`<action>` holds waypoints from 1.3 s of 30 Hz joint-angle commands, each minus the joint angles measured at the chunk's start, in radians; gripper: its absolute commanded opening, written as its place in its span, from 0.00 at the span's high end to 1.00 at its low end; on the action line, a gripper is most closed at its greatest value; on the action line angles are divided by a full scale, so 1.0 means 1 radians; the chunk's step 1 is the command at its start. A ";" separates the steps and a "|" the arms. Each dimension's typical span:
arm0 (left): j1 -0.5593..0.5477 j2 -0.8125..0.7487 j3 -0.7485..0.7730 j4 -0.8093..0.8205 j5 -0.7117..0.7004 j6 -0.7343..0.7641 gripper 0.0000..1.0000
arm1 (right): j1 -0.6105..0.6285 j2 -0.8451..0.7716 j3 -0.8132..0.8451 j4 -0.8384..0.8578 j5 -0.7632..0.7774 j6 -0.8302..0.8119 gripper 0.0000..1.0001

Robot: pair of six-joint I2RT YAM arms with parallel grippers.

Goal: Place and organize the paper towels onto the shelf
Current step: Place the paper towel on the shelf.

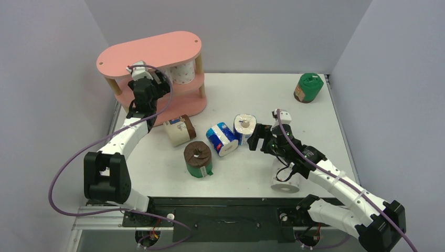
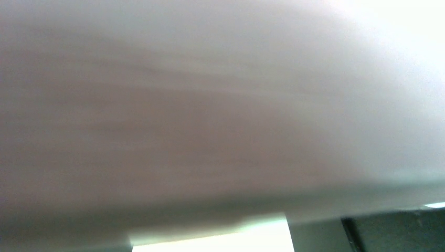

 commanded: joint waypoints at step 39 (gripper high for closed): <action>-0.386 -0.684 -0.181 -0.490 -0.233 0.004 0.04 | -0.007 -0.090 0.007 -0.005 0.043 -0.010 0.11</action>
